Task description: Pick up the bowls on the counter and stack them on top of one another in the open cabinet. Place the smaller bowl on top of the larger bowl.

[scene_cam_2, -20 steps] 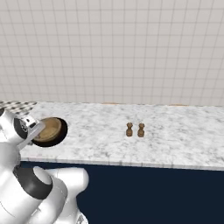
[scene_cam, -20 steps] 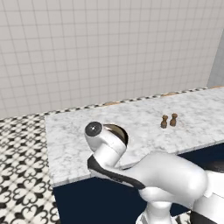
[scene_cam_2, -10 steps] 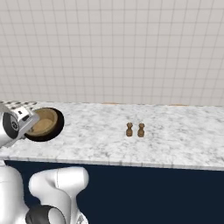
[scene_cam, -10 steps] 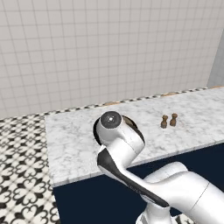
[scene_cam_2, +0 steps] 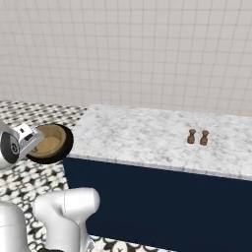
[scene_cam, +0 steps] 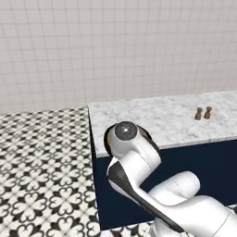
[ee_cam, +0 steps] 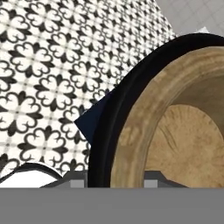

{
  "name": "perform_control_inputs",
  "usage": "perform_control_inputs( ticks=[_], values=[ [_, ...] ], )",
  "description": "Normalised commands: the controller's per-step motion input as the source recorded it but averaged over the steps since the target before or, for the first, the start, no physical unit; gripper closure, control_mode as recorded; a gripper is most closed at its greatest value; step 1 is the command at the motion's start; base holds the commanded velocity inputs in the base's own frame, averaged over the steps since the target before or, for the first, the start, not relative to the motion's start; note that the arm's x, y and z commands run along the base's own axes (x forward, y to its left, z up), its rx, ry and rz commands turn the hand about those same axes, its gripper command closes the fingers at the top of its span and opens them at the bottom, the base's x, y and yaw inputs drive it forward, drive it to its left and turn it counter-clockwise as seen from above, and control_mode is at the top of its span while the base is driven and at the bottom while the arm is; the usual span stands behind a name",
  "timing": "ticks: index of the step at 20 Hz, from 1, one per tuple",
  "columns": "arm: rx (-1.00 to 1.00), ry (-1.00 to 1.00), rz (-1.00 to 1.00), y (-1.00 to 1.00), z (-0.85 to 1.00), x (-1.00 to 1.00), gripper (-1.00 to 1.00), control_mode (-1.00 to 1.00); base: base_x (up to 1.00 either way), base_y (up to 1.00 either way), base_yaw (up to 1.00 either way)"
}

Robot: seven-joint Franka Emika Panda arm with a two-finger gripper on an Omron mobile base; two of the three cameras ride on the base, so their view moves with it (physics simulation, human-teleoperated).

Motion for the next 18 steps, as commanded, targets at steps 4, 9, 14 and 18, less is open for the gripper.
perform_control_inputs(
  ticks=[4, 9, 14, 18],
  values=[
    [0.0, 0.0, 0.0, 0.0, 0.0, 0.0, 1.0, 1.0, -0.01, 0.9, 0.76],
    [0.0, 0.0, 0.0, 0.0, 0.0, 0.0, 1.0, 1.0, 0.44, 0.34, 0.81],
    [0.0, 0.0, 0.0, 0.0, 0.0, 0.0, 1.0, 1.0, 0.96, 0.07, 0.72],
    [0.0, 0.0, 0.0, 0.0, 0.0, 0.0, 1.0, 1.0, 1.0, 0.25, 0.59]
  ],
)
